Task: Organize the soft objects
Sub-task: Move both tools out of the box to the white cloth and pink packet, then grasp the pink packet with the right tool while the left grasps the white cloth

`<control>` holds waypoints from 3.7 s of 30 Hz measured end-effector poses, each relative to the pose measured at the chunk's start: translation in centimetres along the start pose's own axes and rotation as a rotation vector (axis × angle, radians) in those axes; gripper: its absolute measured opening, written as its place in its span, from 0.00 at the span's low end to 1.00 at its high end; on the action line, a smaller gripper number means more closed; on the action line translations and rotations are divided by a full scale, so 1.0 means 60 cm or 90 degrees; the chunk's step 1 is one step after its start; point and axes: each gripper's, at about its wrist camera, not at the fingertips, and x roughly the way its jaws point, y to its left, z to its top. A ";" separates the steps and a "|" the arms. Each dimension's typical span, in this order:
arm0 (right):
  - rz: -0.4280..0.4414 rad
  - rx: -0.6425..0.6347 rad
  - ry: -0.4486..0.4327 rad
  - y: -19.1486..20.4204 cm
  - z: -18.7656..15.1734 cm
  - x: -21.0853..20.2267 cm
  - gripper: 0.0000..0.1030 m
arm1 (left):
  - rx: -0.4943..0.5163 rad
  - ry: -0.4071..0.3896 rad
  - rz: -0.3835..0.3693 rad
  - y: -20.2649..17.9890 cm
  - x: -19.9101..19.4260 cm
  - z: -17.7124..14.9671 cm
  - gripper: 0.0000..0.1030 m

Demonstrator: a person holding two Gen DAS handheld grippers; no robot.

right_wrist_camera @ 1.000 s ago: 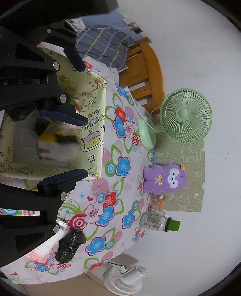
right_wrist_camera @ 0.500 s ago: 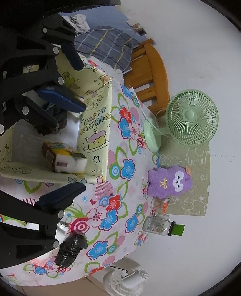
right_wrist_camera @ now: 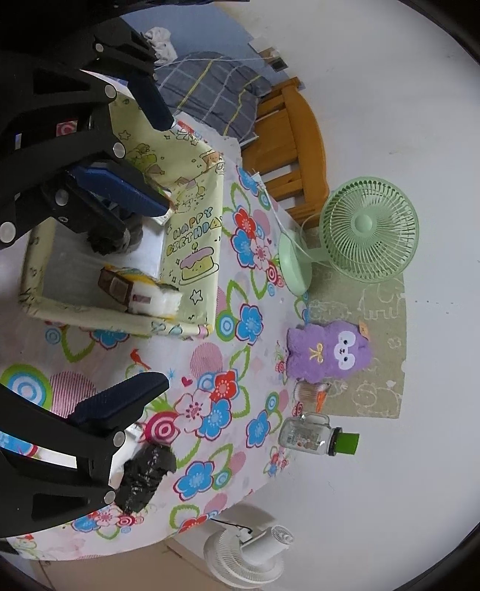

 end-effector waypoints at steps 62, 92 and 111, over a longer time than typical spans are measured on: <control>-0.117 0.033 -0.060 -0.224 -0.104 -0.170 0.87 | 0.111 -0.035 -0.109 -0.277 -0.075 -0.048 1.00; -0.108 0.086 0.001 -0.320 -0.169 -0.066 0.87 | 0.112 0.023 -0.104 -0.324 0.041 -0.097 0.97; -0.133 0.125 0.037 -0.360 -0.172 -0.014 0.87 | 0.141 0.073 -0.106 -0.347 0.128 -0.083 0.81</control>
